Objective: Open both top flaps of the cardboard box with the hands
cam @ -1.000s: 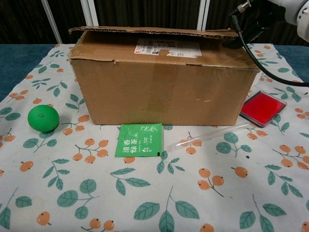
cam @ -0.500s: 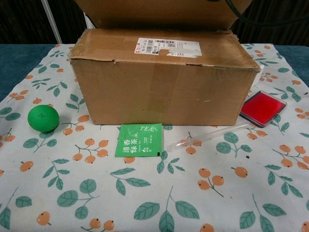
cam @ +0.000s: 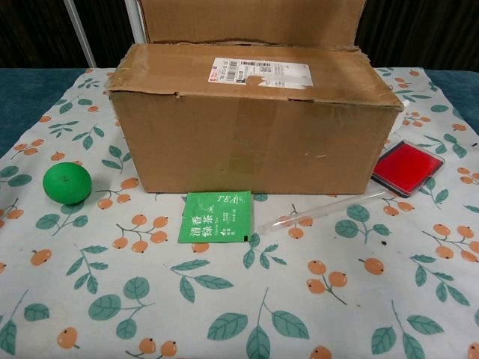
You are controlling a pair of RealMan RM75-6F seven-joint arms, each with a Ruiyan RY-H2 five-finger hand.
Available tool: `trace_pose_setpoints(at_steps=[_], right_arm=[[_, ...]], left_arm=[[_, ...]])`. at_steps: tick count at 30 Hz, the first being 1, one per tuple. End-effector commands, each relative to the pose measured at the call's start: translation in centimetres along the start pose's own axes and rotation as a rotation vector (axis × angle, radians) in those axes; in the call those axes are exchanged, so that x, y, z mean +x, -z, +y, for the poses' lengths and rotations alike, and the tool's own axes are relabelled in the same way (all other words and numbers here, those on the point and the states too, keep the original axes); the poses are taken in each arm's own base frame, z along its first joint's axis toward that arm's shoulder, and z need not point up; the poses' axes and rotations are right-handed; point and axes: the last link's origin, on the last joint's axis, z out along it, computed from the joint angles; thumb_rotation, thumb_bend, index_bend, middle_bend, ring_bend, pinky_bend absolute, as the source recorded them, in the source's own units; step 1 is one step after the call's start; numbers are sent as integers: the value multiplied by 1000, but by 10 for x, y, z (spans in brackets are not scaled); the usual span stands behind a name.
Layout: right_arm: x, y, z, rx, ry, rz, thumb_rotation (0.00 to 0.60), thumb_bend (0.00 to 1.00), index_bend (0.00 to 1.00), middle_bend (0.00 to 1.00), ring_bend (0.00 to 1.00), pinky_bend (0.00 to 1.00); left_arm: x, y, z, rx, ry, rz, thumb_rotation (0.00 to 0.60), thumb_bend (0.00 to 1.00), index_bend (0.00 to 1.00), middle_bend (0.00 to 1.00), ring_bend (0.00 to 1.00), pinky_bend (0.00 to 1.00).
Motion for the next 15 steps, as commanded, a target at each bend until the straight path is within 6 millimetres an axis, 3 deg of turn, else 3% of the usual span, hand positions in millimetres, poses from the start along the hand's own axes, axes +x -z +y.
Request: trace_pose_setpoints(at_steps=[1,6,9,13,15], right_arm=[[-7,-34,-5,-74,-9,-20,600,289,0,0,0,256],[-9,-50,-4,-108,-15,-4,600,289,0,0,0,256],[-13,-49,-4,-90,3,-7,600,290,0,0,0,255],[-16,-32,4,-48,28,-17,600,290,0,0,0,255],[-15,-13,14,-21,50,-18,600,286,0,0,0,255]], left_arm=[[-1,0,1,-2,-1,-3,600,107,0,0,0,0],[-1,0,0,2,-4,-5,600,108,0,0,0,0],[-1,-1,0,8,-1,-3,600,108,0,0,0,0],[-1,-1,-1,12,-8,2,600,108,0,0,0,0],[0,-1,-1,13,-12,7,600,108,0,0,0,0]])
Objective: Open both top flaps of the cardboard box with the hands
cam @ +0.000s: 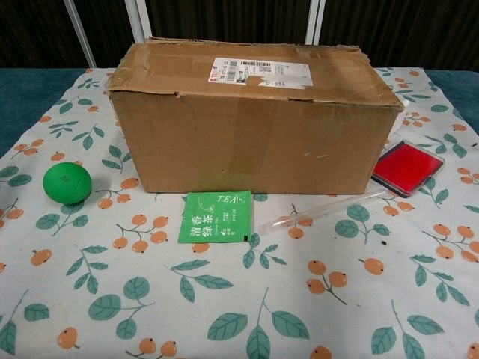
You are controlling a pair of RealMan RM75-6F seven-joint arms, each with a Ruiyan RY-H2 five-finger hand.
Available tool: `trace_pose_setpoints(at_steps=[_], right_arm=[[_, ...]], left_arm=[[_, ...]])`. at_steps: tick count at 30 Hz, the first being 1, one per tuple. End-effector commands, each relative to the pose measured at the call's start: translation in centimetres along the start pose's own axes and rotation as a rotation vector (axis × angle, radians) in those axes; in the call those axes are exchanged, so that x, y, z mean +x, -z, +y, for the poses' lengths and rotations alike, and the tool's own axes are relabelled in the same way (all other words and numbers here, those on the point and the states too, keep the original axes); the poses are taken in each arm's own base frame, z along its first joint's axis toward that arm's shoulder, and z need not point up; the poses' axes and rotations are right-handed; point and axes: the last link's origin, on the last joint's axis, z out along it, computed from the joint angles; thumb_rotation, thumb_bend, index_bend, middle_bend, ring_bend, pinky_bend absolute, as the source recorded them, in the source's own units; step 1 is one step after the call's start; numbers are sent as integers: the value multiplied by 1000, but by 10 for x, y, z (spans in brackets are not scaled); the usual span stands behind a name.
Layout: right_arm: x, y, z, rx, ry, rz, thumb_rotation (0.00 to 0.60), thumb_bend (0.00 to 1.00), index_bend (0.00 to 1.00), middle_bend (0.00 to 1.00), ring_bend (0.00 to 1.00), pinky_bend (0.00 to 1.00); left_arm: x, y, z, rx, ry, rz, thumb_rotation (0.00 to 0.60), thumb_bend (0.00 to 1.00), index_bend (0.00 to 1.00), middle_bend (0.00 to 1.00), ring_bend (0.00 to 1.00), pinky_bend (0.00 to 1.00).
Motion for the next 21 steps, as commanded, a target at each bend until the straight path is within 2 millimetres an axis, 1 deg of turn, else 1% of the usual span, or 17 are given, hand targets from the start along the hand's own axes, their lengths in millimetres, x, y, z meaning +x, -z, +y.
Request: trace_pose_setpoints(at_steps=[1,2,4,5,7,8,10,11,12,13,14,16,17,19,21], right_arm=[[-1,36,24,57,44,-3,600,281,0,0,0,255],[3,49,34,73,56,3,600,274,0,0,0,255],[8,70,49,87,67,11,600,266,0,0,0,255],[11,86,62,91,70,12,600,265,0,0,0,255],[16,109,81,93,79,8,600,264,0,0,0,254],[19,126,94,98,90,5,600,264,0,0,0,254],[23,147,112,97,109,-6,600,278,0,0,0,254],[24,158,121,93,114,-13,600,318,0,0,0,254],[26,173,134,84,114,-26,600,363,0,0,0,254],[27,182,141,77,109,-34,600,456,0,0,0,254],[28,191,149,71,104,-40,600,521,0,0,0,254],[30,209,166,59,105,-51,600,612,0,0,0,254],[30,216,173,53,108,-52,600,647,0,0,0,254],[31,231,188,36,102,-58,600,681,0,0,0,254],[30,246,202,17,97,-68,600,689,0,0,0,254]], left_arm=[[0,0,0,1,-3,6,600,108,0,0,0,0],[0,0,0,2,-4,9,600,108,0,0,0,0],[0,0,0,2,-4,13,600,108,0,0,0,0],[0,-1,0,1,-5,15,600,108,0,0,0,0],[-1,-1,0,0,-10,18,600,108,0,0,0,0],[-1,-1,1,-2,-15,19,600,108,0,0,0,0],[-1,-1,2,-9,-25,23,600,108,0,0,0,0],[-1,0,3,-13,-33,26,600,108,0,0,0,0],[-1,0,4,-20,-44,33,600,108,0,0,0,0],[0,0,5,-25,-51,37,600,108,0,0,0,0],[0,0,6,-31,-57,42,600,109,0,0,0,0],[1,0,9,-43,-70,50,600,108,0,0,0,0],[1,0,11,-48,-76,53,600,108,0,0,0,0],[2,-1,14,-62,-88,57,600,110,0,0,0,0],[4,-2,20,-74,-84,61,600,114,0,0,0,0]])
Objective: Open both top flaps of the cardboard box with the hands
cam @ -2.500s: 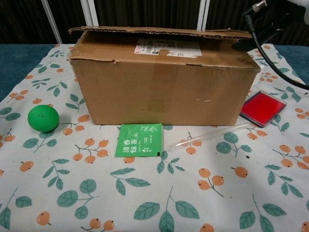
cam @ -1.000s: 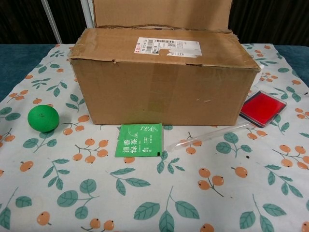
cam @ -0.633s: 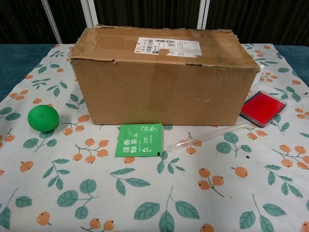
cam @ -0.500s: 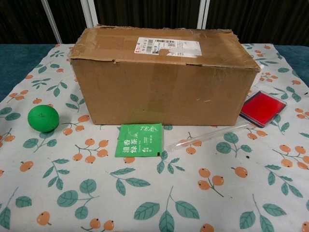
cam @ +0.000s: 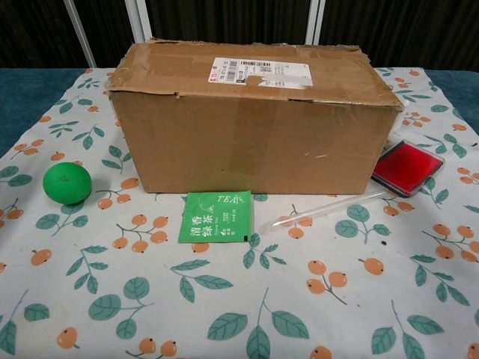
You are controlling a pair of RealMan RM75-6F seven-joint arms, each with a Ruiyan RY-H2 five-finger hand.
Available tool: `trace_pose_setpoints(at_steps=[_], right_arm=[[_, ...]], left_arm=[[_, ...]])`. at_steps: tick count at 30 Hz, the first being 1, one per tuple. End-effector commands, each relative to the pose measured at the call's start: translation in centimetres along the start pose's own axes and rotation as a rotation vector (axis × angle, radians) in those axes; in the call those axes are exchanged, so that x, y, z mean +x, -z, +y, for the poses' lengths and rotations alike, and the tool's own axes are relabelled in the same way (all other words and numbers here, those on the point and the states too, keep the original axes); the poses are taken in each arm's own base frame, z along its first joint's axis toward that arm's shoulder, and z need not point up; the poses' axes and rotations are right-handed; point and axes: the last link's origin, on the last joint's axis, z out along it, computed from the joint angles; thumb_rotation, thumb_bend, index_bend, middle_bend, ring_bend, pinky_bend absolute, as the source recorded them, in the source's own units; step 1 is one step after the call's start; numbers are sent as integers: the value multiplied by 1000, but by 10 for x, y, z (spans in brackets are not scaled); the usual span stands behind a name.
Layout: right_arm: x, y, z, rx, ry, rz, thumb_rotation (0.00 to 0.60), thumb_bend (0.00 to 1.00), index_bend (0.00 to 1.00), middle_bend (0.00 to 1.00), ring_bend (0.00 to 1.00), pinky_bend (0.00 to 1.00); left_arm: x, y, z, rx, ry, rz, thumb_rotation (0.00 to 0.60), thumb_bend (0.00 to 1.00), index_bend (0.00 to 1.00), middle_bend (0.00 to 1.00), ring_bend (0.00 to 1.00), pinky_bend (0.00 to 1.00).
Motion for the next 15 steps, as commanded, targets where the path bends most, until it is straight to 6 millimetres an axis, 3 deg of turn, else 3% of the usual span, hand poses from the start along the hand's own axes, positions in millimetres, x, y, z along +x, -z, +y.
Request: trace_pose_setpoints(at_steps=[1,3,8,11,15], right_arm=[[-1,35,29,-35,-4,-17,600,691,0,0,0,254],[-3,50,41,-54,5,-29,600,692,0,0,0,254],[-10,81,64,-86,-3,-18,600,703,0,0,0,254],[-18,90,71,-87,-4,-5,600,705,0,0,0,254],[-28,93,75,-62,-34,25,600,705,0,0,0,254]], left_arm=[[3,-3,8,-19,6,8,600,126,0,0,0,0],[6,-5,16,-39,10,11,600,179,0,0,0,0],[22,-17,39,-111,0,25,600,491,0,0,0,0],[35,-28,58,-154,12,38,600,567,0,0,0,0],[63,-52,95,-236,17,49,600,574,0,0,0,0]])
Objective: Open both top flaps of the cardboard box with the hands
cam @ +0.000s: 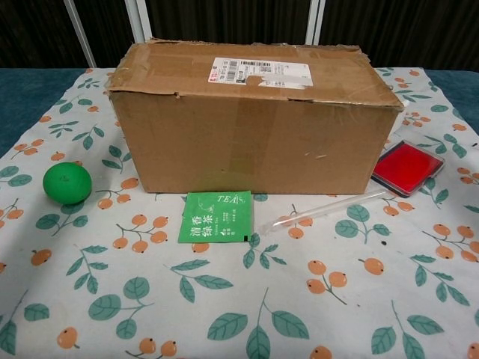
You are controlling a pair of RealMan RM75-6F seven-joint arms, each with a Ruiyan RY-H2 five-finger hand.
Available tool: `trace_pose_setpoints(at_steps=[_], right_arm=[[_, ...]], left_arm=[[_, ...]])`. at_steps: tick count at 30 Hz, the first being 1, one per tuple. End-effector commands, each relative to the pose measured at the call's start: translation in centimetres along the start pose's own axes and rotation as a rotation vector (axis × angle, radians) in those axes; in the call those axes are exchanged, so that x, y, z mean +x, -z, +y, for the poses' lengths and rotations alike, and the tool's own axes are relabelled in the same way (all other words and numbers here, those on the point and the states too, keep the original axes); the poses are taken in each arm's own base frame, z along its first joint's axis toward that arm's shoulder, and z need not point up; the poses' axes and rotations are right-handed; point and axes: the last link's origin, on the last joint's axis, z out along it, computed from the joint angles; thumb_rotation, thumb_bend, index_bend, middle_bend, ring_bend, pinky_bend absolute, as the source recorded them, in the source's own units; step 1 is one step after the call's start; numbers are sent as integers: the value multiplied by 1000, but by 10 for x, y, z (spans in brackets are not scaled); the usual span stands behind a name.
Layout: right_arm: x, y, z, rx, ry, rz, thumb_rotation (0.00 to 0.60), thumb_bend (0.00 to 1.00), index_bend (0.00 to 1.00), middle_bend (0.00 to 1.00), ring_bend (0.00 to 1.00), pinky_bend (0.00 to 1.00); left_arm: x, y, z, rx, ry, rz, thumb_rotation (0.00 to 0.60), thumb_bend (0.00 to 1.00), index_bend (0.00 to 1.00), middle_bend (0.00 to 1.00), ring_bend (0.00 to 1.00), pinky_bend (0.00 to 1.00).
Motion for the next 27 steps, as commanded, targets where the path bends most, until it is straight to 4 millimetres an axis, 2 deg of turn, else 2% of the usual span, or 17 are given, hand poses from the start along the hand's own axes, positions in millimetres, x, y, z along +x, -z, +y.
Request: trace_pose_setpoints(at_steps=[1,7,13,18,20,23,27], right_arm=[[-11,7,4,21,-41,21,600,705,0,0,0,254],[-17,6,6,20,-91,18,600,704,0,0,0,254],[-18,6,10,1,-130,18,600,704,0,0,0,254],[-17,5,13,-10,-151,19,600,704,0,0,0,254],[-17,4,13,-14,-156,19,600,704,0,0,0,254],[-18,4,13,-13,-168,17,600,704,0,0,0,254],[-18,4,14,-9,-177,17,600,704,0,0,0,254]], left_arm=[[28,-33,33,-86,-14,9,600,573,0,0,0,0],[60,-88,86,-165,11,-47,600,572,0,0,0,0],[79,-148,134,-203,-3,-138,600,623,0,0,0,2],[82,-187,168,-196,-11,-211,600,808,5,19,17,136],[82,-199,183,-191,-11,-225,600,877,42,75,74,202],[78,-213,201,-182,-46,-223,600,958,110,158,152,291],[63,-224,220,-164,-82,-245,600,1000,166,227,212,353]])
